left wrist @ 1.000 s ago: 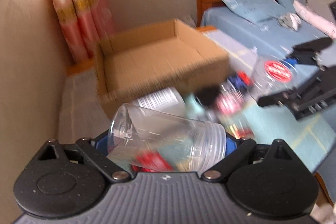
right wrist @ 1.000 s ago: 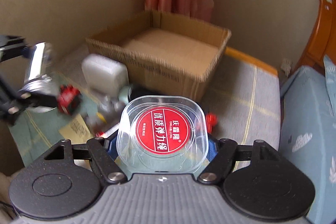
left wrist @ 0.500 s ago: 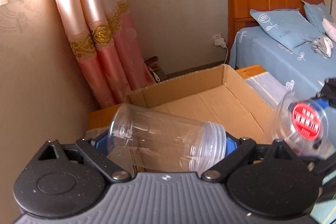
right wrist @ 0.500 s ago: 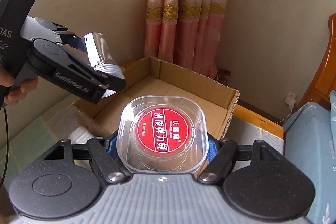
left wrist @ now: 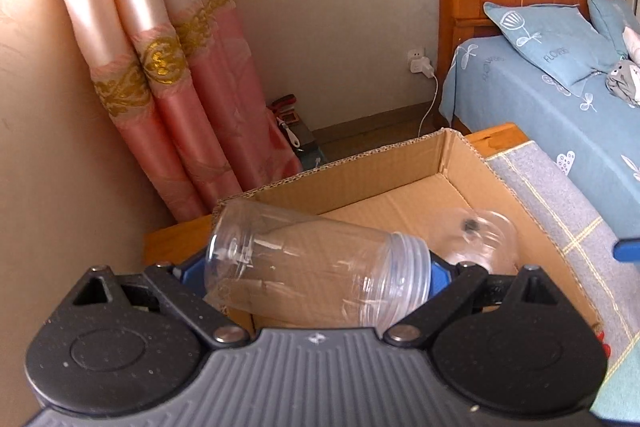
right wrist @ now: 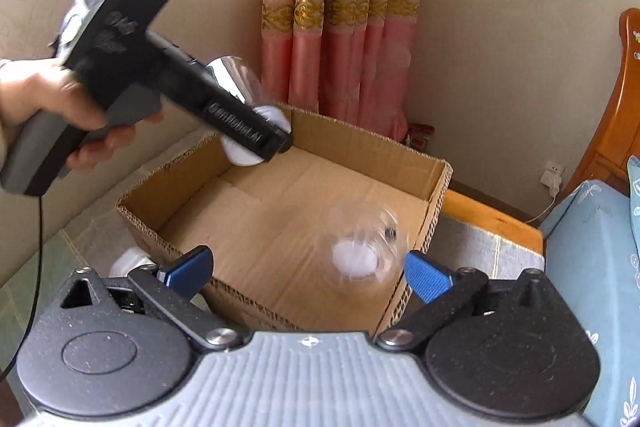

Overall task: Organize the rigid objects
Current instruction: 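Lower both containers into the cardboard box and open both tools, then move the left tool to the red toy train while the right tool approaches the vitamin bottle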

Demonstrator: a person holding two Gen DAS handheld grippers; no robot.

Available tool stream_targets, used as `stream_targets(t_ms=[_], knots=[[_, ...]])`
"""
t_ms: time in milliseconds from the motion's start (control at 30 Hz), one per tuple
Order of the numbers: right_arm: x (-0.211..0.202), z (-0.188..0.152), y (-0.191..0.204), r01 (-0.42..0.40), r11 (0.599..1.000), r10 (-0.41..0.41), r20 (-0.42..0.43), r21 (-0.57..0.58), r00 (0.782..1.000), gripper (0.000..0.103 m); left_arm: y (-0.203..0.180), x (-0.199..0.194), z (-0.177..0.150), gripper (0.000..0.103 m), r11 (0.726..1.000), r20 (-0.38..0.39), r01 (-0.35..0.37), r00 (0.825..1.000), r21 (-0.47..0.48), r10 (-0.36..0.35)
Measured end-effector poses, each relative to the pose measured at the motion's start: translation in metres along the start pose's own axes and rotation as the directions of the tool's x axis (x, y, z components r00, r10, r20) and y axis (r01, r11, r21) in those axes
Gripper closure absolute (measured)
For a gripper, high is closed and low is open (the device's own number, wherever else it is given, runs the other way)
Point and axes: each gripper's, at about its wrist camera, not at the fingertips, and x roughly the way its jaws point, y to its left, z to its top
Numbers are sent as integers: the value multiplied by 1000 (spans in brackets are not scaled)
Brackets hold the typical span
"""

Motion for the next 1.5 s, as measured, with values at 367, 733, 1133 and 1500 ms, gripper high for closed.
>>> stream_targets(t_ms=[367,733,1133,1500], knots=[[-2,-1,-6,17,1000,-17,-9,-2,1000,0,6,37,14,7,1000,-56,-30,998,9,30],[-5,-1,-3,10,1000,-10,-14,-3,1000,0,13,28,14,3,997,-19,-71,997,-22,70],[-29,-9,19,8,1000,-8,-2,-21,1000,0,13,-28,2,3,998,50,-55,997,-37,57],[-57,-42,41,-21,1000,21,-6,21,1000,0,-9,-90,-45,3,997,95,-45,994,-55,51]])
